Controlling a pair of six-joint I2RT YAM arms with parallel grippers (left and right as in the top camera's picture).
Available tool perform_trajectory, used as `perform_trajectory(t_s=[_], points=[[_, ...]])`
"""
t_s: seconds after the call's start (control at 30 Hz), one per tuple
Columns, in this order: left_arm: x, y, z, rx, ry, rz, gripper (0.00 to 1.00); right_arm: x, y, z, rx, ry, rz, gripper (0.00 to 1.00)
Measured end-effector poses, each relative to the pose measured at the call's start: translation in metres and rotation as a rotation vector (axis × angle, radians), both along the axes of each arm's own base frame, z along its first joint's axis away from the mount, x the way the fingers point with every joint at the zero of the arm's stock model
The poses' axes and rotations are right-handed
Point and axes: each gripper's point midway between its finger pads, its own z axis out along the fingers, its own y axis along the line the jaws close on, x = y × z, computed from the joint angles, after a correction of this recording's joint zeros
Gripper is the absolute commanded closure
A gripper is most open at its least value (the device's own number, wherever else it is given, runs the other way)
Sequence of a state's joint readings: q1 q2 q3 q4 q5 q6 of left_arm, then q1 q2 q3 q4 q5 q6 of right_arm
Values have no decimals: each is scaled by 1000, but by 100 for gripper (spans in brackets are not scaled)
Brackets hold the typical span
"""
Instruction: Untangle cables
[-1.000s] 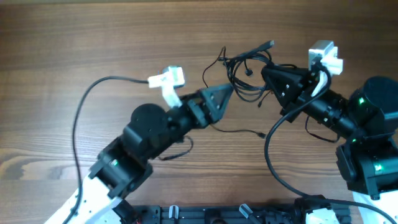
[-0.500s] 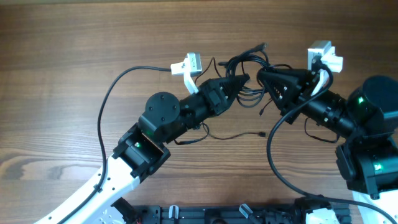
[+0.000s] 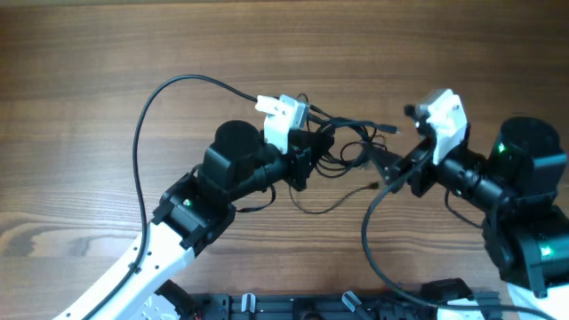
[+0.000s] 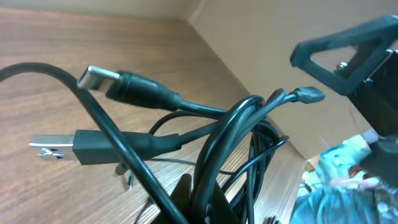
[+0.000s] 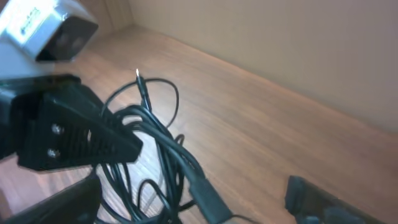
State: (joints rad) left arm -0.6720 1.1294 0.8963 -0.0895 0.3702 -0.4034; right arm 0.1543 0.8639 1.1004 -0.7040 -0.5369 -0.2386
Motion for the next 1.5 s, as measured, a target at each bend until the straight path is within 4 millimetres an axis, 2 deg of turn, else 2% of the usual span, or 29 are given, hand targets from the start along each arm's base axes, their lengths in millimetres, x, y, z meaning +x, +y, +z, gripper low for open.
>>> perform_trajectory(t_s=[0.27,0.33,0.43,0.5,0.53,0.6,0.63,0.77,1.07,1.27,1.5], points=[[-14,7,41,-74,-119,-26,96,-14,1,0,-34,-28,46,29],[-17,6,43,-83,-118,-31,96,-18,7,4,-15,-37,83,29],[-29,-6,50,-106,-130,-76,96,-20,13,12,8,-65,122,27],[-35,-11,50,-110,-128,-95,96,-21,15,15,19,-76,142,32],[-36,-12,50,-111,-128,-100,96,-22,16,16,23,-78,148,42],[-41,-16,53,-121,-137,-115,96,-23,17,16,26,-79,157,93],[-42,-17,54,-125,-140,-120,96,-23,18,17,25,-82,161,96],[-43,-17,55,-128,-141,-122,96,-25,18,14,35,-58,161,96],[-26,-11,48,-139,-61,59,96,-45,16,-20,19,138,158,96],[-20,-6,43,-180,44,169,96,-56,25,-26,41,184,240,96],[-22,0,38,-181,93,196,96,-60,31,-22,67,182,292,96]])
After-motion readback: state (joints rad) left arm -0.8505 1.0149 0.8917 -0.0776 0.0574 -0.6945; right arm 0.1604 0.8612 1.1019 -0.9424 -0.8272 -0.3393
